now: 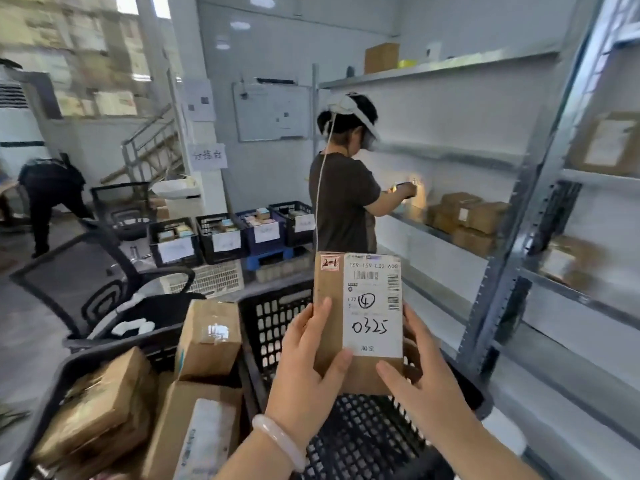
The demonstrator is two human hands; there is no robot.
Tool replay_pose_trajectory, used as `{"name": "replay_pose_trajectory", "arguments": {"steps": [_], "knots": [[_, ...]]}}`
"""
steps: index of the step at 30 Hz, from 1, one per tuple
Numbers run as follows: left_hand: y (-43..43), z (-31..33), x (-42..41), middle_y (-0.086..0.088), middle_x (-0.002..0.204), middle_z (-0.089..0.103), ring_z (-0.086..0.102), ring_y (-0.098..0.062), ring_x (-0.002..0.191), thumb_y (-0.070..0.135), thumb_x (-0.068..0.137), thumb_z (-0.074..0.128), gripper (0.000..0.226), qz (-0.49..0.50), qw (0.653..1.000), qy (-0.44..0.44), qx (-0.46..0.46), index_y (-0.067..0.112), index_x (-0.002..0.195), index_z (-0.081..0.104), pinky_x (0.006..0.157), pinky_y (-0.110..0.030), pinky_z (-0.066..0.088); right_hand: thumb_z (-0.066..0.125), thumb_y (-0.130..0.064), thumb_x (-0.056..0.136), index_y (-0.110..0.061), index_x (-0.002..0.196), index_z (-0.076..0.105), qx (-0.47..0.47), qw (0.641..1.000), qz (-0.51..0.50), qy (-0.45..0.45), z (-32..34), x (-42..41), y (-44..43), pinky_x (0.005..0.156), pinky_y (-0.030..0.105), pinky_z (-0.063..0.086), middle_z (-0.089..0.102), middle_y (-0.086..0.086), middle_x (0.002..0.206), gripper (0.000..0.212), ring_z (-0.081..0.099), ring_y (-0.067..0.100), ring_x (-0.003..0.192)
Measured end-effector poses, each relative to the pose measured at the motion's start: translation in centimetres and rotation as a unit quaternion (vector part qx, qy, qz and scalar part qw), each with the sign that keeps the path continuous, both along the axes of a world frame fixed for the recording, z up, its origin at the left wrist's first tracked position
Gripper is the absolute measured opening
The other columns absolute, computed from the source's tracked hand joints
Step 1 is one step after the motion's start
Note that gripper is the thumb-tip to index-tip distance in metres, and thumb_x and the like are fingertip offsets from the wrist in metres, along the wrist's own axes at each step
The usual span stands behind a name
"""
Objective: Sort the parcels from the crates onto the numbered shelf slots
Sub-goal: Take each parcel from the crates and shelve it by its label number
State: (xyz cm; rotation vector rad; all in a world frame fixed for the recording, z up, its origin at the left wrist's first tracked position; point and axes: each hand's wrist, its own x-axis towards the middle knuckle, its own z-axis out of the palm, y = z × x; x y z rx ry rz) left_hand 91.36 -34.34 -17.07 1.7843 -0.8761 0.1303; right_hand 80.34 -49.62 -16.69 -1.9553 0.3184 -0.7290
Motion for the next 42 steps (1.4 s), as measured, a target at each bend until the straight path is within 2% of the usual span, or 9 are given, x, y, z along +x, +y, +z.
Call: {"name": "replay_pose_trajectory", "arguments": {"steps": [2, 6, 12, 15, 19, 21, 28, 33, 42], "knots": [[-3.0, 0.1, -1.3, 0.030, 0.147, 0.018, 0.024, 0.012, 0.132, 0.064, 0.081, 0.053, 0.067, -0.040, 0.999, -0.004, 0.006, 0.074, 0.135, 0.014, 0.101, -0.013, 0.042, 0.073, -0.031, 0.084, -0.068, 0.136, 0.016, -0.002, 0.999, -0.045, 0.007, -0.1, -2.4, -2.0, 0.096, 0.023, 0.046, 0.037, -0.036, 0.137, 0.085, 0.038, -0.011, 0.127], [-8.8, 0.4, -4.3, 0.031, 0.144, 0.017, 0.024, 0.014, 0.127, 0.050, 0.083, 0.068, 0.084, -0.091, 0.995, -0.037, 0.023, 0.074, 0.137, 0.008, 0.092, -0.004, 0.032, 0.073, -0.020, 0.084, -0.071, 0.131, 0.022, 0.014, 0.996, -0.079, -0.024, -0.2, -7.0, -6.0, 0.079, 0.002, 0.043, 0.040, -0.046, 0.127, 0.086, 0.041, -0.018, 0.120], [-18.7, 0.7, -8.9, 0.042, 0.137, 0.023, 0.025, 0.023, 0.122, 0.044, 0.081, 0.074, 0.090, -0.136, 0.990, -0.032, 0.025, 0.076, 0.135, 0.008, 0.095, -0.006, 0.031, 0.075, -0.020, 0.082, -0.073, 0.129, 0.018, 0.007, 0.990, -0.141, -0.019, -0.5, -12.7, -14.3, 0.071, 0.000, 0.043, 0.037, -0.050, 0.124, 0.091, 0.037, -0.023, 0.118], [-24.4, 0.4, -11.3, 0.031, 0.143, 0.031, 0.034, 0.011, 0.126, 0.042, 0.080, 0.077, 0.089, -0.154, 0.988, 0.007, 0.015, 0.074, 0.136, 0.015, 0.102, -0.023, 0.041, 0.075, -0.027, 0.082, -0.072, 0.133, 0.012, -0.017, 0.986, -0.164, 0.002, -0.2, -15.8, -19.2, 0.087, 0.010, 0.044, 0.031, -0.048, 0.131, 0.092, 0.032, -0.023, 0.122], [-32.0, -0.7, -14.9, 0.034, 0.141, 0.033, 0.027, 0.026, 0.121, 0.038, 0.079, 0.078, 0.088, -0.172, 0.984, 0.040, -0.008, 0.077, 0.131, 0.019, 0.092, -0.009, 0.037, 0.070, -0.049, 0.077, -0.072, 0.135, 0.009, -0.023, 0.982, -0.185, 0.035, 0.1, -20.6, -25.6, 0.102, 0.028, 0.041, 0.029, -0.048, 0.132, 0.087, 0.036, -0.014, 0.127], [-35.4, -1.3, -16.8, 0.038, 0.138, 0.032, 0.027, 0.026, 0.121, 0.037, 0.079, 0.079, 0.087, -0.178, 0.982, 0.061, -0.018, 0.077, 0.131, 0.021, 0.097, -0.014, 0.038, 0.064, -0.063, 0.069, -0.072, 0.135, 0.008, -0.029, 0.980, -0.193, 0.049, 0.3, -22.7, -28.5, 0.104, 0.037, 0.043, 0.028, -0.050, 0.131, 0.086, 0.039, -0.009, 0.127], [-43.8, -2.3, -20.1, 0.045, 0.141, 0.014, 0.021, 0.023, 0.126, 0.038, 0.082, 0.076, 0.093, -0.221, 0.974, 0.034, 0.019, 0.078, 0.133, 0.009, 0.101, -0.011, 0.030, 0.072, -0.041, 0.079, -0.066, 0.139, 0.014, -0.014, 0.981, -0.185, 0.055, -0.1, -26.2, -36.2, 0.103, 0.039, 0.046, 0.035, -0.041, 0.138, 0.087, 0.035, -0.019, 0.124], [-48.5, -2.0, -19.6, 0.026, 0.153, 0.017, 0.024, -0.005, 0.139, 0.034, 0.077, 0.082, 0.100, -0.230, 0.972, 0.032, 0.047, 0.078, 0.132, 0.011, 0.116, -0.036, 0.032, 0.070, -0.043, 0.074, -0.065, 0.140, 0.013, -0.014, 0.979, -0.192, 0.071, -1.0, -25.7, -40.3, 0.105, 0.046, 0.044, 0.033, -0.039, 0.141, 0.090, 0.037, -0.004, 0.131], [-58.3, -3.2, -14.6, 0.024, 0.155, 0.017, 0.022, -0.006, 0.141, 0.031, 0.074, 0.085, 0.103, -0.234, 0.972, 0.013, 0.031, 0.080, 0.129, 0.013, 0.116, -0.044, 0.034, 0.069, -0.037, 0.081, -0.067, 0.138, 0.007, -0.087, 0.957, -0.247, 0.124, -2.1, -21.5, -49.8, 0.096, 0.013, 0.029, 0.023, -0.055, 0.130, 0.090, 0.029, -0.019, 0.128]]}}
